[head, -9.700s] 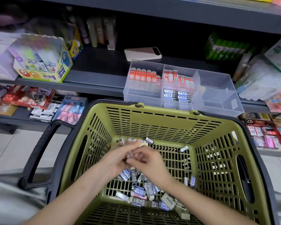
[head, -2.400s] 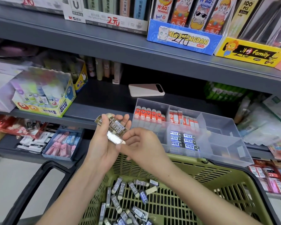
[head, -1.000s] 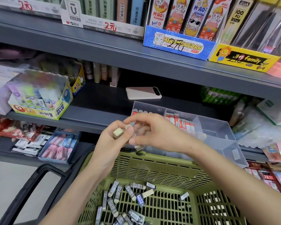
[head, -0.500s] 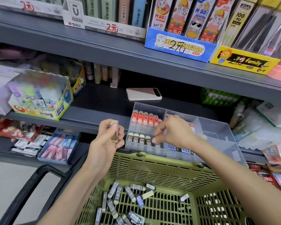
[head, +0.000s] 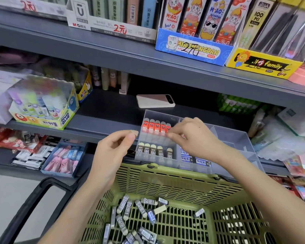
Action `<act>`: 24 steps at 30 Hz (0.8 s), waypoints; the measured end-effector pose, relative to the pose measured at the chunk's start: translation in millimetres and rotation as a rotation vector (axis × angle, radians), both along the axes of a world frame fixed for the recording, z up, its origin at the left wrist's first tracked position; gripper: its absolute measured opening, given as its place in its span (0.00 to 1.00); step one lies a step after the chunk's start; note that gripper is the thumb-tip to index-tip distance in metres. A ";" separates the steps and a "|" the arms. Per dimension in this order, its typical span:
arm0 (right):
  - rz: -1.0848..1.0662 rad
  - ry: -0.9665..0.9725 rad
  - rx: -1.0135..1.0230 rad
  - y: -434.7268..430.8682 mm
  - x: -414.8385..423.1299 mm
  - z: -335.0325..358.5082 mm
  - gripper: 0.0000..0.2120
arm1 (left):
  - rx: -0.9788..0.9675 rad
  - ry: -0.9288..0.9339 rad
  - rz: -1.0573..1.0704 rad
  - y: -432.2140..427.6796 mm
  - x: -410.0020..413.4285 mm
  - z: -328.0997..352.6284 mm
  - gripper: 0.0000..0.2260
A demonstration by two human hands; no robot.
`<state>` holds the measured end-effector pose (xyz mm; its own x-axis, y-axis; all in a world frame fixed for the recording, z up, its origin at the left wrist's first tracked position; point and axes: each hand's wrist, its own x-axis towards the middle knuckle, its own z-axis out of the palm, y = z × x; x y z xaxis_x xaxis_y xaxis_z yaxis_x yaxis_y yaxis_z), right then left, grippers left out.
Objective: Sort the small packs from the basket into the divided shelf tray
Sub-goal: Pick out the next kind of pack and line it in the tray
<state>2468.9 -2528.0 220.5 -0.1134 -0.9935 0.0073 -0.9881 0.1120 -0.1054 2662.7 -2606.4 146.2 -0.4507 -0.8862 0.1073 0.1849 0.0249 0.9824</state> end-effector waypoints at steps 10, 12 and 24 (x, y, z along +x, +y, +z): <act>-0.106 -1.101 -0.036 5.4 43.5 7.7 0.03 | -0.141 -0.024 -0.082 12.5 -12.9 5.0 0.12; -0.162 -1.158 -0.056 7.3 39.3 9.2 0.05 | -0.135 -0.006 -0.125 14.2 -14.4 6.3 0.11; -0.164 -1.157 -0.062 24.9 15.1 19.7 0.18 | -0.006 0.080 -0.186 12.5 -56.8 44.7 0.18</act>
<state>2484.0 -2503.2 240.2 -0.2106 -0.9680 -0.1363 -0.2736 0.1923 -0.9424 2606.0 -2593.9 190.8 -0.5965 -0.7877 0.1542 0.2640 -0.0110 0.9645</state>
